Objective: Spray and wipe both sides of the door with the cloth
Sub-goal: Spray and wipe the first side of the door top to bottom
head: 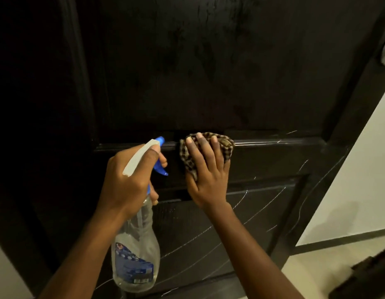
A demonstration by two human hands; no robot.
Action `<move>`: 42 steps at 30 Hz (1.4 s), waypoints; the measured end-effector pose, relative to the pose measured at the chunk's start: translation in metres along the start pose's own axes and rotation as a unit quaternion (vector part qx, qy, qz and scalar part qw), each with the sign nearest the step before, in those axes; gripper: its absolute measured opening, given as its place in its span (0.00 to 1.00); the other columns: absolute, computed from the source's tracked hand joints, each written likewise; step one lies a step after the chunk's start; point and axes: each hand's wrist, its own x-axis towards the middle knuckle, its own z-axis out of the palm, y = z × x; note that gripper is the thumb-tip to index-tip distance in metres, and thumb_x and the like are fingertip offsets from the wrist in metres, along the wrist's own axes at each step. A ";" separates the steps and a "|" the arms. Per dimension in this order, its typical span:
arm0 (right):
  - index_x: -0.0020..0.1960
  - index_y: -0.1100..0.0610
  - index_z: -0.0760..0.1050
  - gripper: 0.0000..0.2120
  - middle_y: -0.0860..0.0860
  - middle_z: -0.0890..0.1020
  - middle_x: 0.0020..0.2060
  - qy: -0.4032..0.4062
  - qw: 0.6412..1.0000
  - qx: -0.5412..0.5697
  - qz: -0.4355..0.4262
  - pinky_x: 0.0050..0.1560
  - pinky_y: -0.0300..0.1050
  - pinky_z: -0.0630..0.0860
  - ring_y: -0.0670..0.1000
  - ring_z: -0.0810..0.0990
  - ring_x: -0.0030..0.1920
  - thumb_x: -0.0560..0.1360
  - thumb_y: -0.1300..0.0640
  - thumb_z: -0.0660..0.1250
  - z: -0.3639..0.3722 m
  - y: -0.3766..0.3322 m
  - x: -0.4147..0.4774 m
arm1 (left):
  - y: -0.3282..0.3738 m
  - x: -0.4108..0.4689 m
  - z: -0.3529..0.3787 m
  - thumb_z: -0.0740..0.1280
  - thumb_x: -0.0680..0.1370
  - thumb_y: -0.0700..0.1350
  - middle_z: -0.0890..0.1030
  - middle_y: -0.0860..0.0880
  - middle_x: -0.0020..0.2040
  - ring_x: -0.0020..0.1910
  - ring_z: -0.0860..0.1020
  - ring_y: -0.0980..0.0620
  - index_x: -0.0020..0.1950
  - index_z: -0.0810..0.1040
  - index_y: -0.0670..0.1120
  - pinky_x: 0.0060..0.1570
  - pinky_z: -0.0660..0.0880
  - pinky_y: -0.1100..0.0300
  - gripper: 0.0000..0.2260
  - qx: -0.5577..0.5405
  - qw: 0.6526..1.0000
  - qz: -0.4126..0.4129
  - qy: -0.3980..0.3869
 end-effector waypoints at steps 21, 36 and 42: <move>0.79 0.51 0.60 0.30 0.54 0.62 0.79 0.069 0.991 -0.024 0.116 0.78 0.61 0.55 0.53 0.51 0.81 0.78 0.50 0.59 -0.005 0.048 -0.006 | 0.010 0.016 0.010 0.59 0.84 0.49 0.84 0.45 0.42 0.19 0.76 0.40 0.43 0.80 0.42 0.21 0.75 0.50 0.17 -0.028 0.999 -0.008 -0.033; 0.82 0.54 0.56 0.31 0.54 0.54 0.82 0.214 0.883 0.050 0.415 0.80 0.50 0.42 0.57 0.47 0.82 0.80 0.55 0.57 -0.030 0.112 0.019 | 0.028 0.030 0.080 0.61 0.83 0.54 0.84 0.45 0.42 0.20 0.77 0.40 0.42 0.80 0.42 0.22 0.76 0.53 0.19 -0.065 0.991 -0.012 -0.116; 0.81 0.49 0.56 0.33 0.47 0.53 0.81 0.048 0.982 0.042 0.178 0.80 0.51 0.45 0.51 0.46 0.82 0.77 0.53 0.59 -0.028 0.095 -0.029 | 0.027 0.028 0.105 0.61 0.82 0.54 0.84 0.46 0.41 0.20 0.77 0.41 0.41 0.80 0.42 0.22 0.75 0.55 0.19 -0.071 0.988 -0.011 -0.133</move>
